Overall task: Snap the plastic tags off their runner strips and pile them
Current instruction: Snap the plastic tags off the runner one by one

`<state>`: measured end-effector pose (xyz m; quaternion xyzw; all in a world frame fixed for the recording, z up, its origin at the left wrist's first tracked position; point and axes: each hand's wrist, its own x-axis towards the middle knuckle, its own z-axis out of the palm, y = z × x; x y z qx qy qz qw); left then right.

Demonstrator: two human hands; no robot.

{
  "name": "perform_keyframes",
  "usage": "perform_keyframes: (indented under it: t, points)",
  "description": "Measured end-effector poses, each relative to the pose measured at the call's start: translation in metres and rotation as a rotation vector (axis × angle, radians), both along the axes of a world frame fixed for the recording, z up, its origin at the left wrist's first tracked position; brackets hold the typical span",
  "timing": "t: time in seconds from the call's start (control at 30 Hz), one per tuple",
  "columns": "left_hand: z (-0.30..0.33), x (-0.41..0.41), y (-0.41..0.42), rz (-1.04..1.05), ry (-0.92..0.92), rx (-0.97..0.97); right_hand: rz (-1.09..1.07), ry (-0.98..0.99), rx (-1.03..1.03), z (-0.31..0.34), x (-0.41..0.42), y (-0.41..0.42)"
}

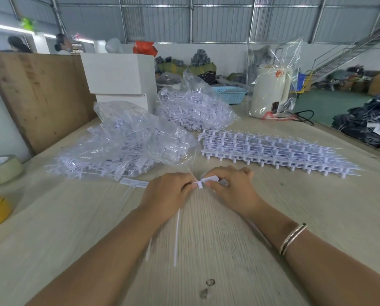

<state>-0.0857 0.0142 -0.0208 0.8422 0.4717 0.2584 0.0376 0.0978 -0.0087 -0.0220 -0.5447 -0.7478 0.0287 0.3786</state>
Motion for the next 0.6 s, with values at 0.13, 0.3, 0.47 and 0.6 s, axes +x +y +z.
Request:
perform_keyframes:
  t: [0.13, 0.3, 0.47, 0.6]
  points:
    - [-0.002, 0.0, 0.002, 0.006, -0.054, -0.024, -0.01, -0.012, 0.064, -0.004, -0.001, 0.003]
    - [-0.003, -0.001, 0.001, -0.03, -0.06, -0.045, -0.043, -0.021, -0.014, -0.007, -0.001, 0.006]
    - [-0.002, 0.009, -0.003, -0.035, -0.073, -0.014, 0.161, 0.446, -0.223, 0.002, 0.0, 0.003]
    - [0.001, 0.014, -0.004, -0.049, -0.078, -0.015, 0.138, 0.6, -0.28, 0.004, 0.0, 0.002]
